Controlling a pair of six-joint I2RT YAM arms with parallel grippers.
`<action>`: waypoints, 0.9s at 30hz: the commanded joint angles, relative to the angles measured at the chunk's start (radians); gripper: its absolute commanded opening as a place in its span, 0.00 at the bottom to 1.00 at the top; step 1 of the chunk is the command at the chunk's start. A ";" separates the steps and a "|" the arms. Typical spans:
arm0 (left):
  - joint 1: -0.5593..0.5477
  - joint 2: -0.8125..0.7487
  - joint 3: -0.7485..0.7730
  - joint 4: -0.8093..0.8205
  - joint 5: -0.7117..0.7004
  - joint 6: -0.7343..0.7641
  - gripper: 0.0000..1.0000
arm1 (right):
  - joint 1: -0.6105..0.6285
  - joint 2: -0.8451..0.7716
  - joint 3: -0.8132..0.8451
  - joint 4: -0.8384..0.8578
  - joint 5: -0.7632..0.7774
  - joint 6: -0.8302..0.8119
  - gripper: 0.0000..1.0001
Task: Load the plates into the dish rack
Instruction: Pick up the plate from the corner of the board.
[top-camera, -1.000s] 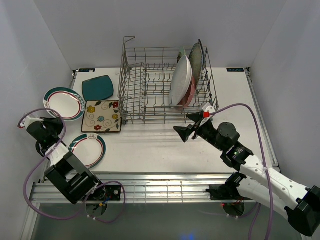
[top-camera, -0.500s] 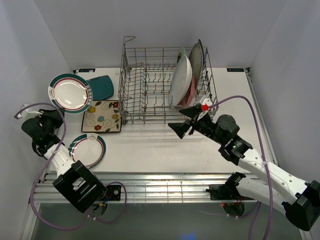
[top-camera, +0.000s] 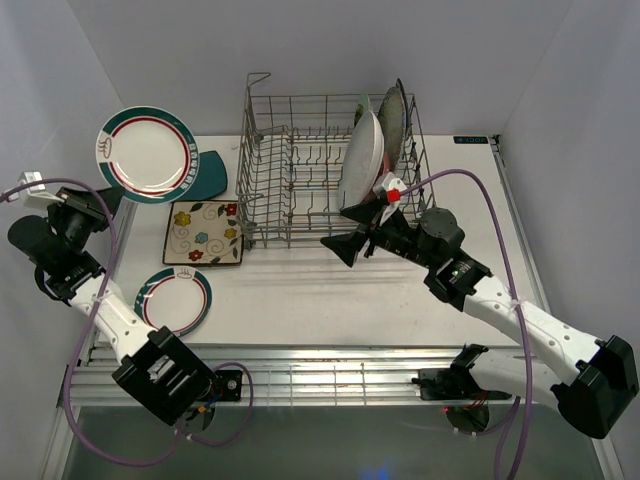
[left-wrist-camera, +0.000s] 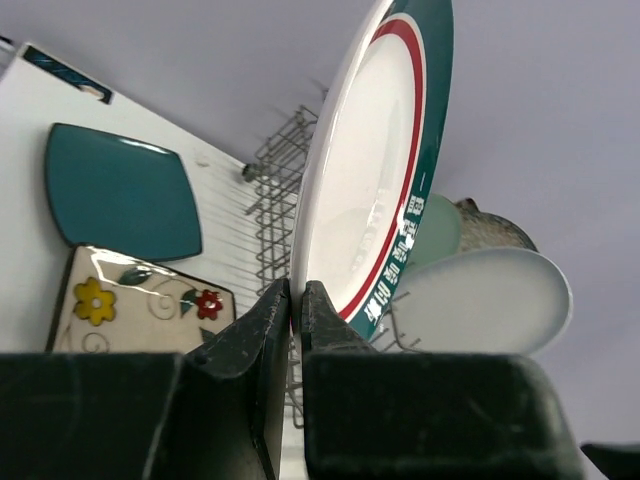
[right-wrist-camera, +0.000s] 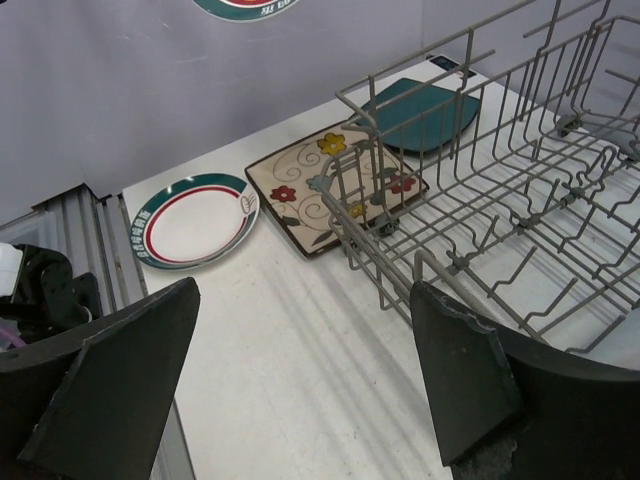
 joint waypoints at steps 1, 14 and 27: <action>0.005 0.001 0.086 0.028 0.154 -0.079 0.00 | 0.003 0.017 0.076 0.040 -0.040 0.026 0.92; -0.015 -0.059 0.170 0.094 0.254 -0.194 0.00 | 0.003 0.207 0.339 -0.044 -0.074 0.069 0.92; -0.289 -0.059 0.159 0.105 0.136 -0.161 0.00 | -0.033 0.317 0.464 -0.016 -0.078 0.147 0.90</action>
